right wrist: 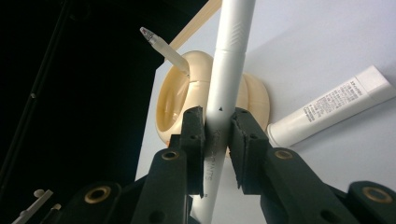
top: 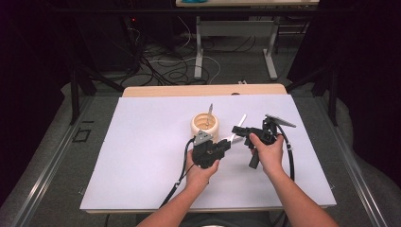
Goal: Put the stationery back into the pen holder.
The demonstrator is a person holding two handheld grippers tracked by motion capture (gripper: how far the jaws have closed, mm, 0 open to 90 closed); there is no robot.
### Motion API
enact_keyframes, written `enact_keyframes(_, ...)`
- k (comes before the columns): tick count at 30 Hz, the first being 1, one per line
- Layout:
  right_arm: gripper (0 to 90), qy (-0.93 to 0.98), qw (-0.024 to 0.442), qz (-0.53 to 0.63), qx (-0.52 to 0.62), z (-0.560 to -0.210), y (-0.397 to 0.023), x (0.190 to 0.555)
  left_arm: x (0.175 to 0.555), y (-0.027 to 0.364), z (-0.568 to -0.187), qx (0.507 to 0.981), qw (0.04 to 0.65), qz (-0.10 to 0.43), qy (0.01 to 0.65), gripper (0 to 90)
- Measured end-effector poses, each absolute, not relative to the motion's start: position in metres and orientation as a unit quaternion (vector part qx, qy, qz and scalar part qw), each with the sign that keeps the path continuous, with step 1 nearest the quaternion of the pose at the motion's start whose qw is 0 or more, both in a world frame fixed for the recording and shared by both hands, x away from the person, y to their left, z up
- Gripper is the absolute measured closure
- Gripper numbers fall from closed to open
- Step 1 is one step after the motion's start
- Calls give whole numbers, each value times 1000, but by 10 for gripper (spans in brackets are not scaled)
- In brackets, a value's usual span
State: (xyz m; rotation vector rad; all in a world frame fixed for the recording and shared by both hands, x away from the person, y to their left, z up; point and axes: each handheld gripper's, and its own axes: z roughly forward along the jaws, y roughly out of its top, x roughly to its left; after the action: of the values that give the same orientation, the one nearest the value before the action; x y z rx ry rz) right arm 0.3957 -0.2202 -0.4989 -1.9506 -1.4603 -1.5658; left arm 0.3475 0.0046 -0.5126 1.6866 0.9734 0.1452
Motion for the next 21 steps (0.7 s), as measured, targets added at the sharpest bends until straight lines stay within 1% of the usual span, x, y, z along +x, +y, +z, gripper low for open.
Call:
enact_keyframes(3,782,-500,134,-536,-667,-498,-221,395,348,4,-513,717,560,62,411,785)
enact_keyframes(9,790,-490,128,-551,-664,-499,-221,397,349,3,-510,718,557,62,412,784)
enact_keyframes(10,791,-484,135,-546,-670,-496,-220,396,349,3,-509,722,553,61,411,784)
enact_keyframes(11,791,-490,132,-540,-671,-496,-221,396,349,3,-508,723,552,60,411,783)
enact_keyframes(12,791,-505,147,-527,-668,-493,-224,395,350,3,-507,723,552,58,411,781)
enact_keyframes(13,791,-509,141,-534,-660,-494,-225,396,350,3,-507,723,552,59,412,774)
enact_keyframes(15,792,-508,147,-528,-665,-491,-225,396,352,4,-505,731,545,57,408,739)
enact_keyframes(16,791,-486,130,-548,-668,-492,-221,397,352,3,-505,730,544,60,408,723)
enact_keyframes(17,791,-473,131,-564,-664,-492,-219,398,352,3,-504,734,540,61,408,706)
enact_keyframes(18,791,-503,138,-528,-670,-487,-223,396,353,4,-502,738,535,61,407,688)
enact_keyframes(19,791,-514,127,-518,-672,-485,-224,396,353,5,-501,739,533,63,408,674)
enact_keyframes(20,791,-497,124,-539,-668,-486,-221,397,354,6,-500,738,531,67,410,659)
enact_keyframes(21,791,-507,126,-534,-665,-484,-222,398,355,7,-498,741,527,67,411,643)
